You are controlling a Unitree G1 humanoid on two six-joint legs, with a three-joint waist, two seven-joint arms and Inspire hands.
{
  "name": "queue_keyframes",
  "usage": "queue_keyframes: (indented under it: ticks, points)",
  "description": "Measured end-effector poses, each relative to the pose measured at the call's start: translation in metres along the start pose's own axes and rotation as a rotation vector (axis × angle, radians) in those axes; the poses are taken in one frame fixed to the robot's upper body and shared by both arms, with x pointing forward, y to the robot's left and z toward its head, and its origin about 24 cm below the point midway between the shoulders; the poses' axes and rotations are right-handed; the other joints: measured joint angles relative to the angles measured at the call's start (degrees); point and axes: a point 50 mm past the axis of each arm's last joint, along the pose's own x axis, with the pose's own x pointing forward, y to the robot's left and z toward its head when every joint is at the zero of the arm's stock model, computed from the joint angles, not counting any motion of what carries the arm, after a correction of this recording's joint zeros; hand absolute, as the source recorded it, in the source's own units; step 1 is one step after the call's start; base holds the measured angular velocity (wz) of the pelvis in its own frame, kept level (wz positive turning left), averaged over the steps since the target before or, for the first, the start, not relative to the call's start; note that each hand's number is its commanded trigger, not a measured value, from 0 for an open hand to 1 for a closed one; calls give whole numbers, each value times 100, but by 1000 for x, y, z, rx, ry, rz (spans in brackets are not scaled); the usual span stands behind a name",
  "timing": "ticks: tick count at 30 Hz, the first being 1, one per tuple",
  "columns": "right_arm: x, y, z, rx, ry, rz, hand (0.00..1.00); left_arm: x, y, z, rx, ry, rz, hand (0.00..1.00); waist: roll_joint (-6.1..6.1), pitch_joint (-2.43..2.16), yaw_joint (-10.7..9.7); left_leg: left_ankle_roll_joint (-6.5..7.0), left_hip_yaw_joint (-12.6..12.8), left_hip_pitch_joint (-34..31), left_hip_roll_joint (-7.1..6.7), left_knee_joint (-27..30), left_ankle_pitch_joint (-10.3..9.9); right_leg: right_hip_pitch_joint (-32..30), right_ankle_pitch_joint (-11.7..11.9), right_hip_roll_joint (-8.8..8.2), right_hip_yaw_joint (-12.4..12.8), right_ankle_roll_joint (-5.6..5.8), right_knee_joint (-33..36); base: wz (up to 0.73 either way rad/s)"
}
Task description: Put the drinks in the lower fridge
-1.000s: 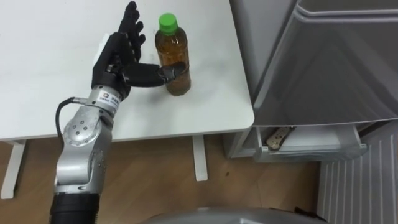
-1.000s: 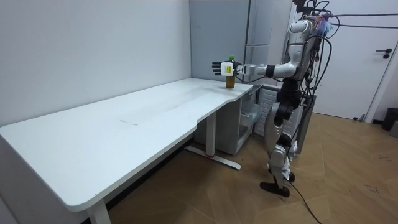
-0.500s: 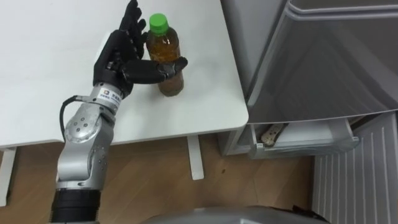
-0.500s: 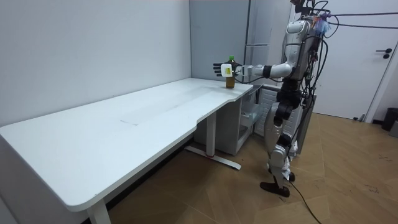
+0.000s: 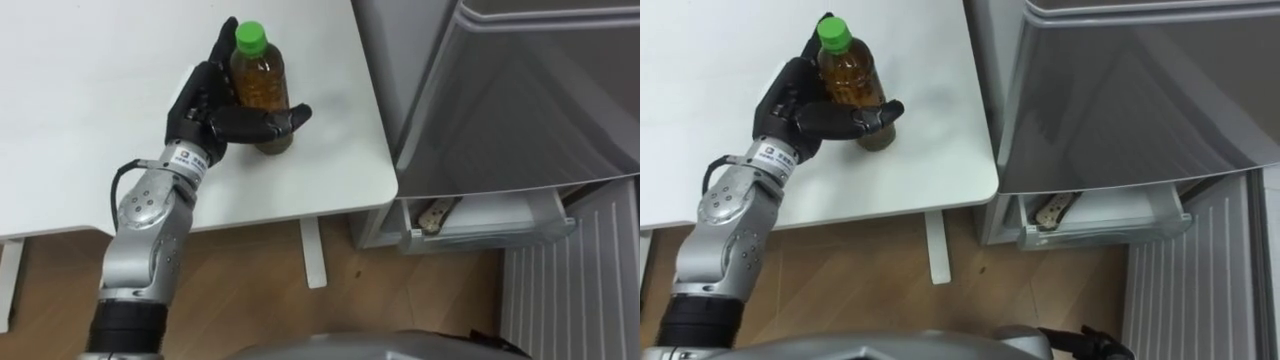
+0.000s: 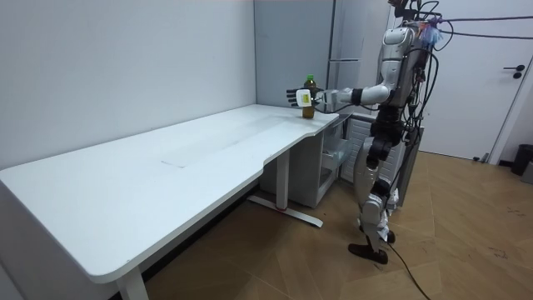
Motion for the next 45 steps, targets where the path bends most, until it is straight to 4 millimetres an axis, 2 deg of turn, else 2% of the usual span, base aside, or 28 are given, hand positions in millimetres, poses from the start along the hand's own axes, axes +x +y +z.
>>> queue_keyframes:
  ticks: [3, 12, 21, 29, 33, 37, 41, 45]
  points:
    - [0, -1, 0, 1, 7, -5, 0, 5, -2, 6, 5, -20, -12, 100, 12, -7, 5, 0, 7, 12, 1, 0, 0, 11, 0, 1, 7, 0, 0, 0]
    - [0, -1, 3, -1, 6, -26, 0, 9, -4, 8, 12, -23, -26, 100, 76, -6, 18, -5, 95, 37, 23, -6, -1, 4, 1, 21, 140, -1, 0, -4]
    - [0, -1, 3, -2, 6, -32, 0, 11, -3, 6, 13, -10, -28, 100, 90, 0, 3, -5, 158, 27, 27, -18, -1, -34, 2, 20, 154, -3, 0, -4]
    - [1, 0, 5, -12, 3, -29, 0, 12, -6, 11, 23, -24, -40, 100, 83, -27, 25, -5, 157, -72, 27, -7, -1, -118, 4, 19, 111, -7, 1, 0]
    - [1, 3, 9, -45, -5, -20, 0, 12, -6, 11, 23, -27, -44, 100, 73, -37, 36, -6, 146, -87, 28, -5, 0, -108, 4, -6, -69, -7, 2, 3]
    - [3, 9, 16, -98, -19, -5, 0, 14, -10, 13, 22, -31, -58, 100, 36, -50, 40, -5, 107, -167, 21, 61, 0, -135, 4, -15, -145, -7, -1, 6]
    - [3, 13, 22, -156, -35, 7, 0, 15, -15, 11, 21, -22, -77, 100, 25, -44, 57, -5, 70, -160, 17, 106, 0, -104, 4, -17, -134, -7, -2, 5]
    - [4, 19, 35, -291, -63, 22, 0, 16, -23, 9, 15, -17, -93, 100, 29, -40, 136, -6, 104, -174, 24, 131, -1, -112, 4, -7, -38, -7, 6, -5]
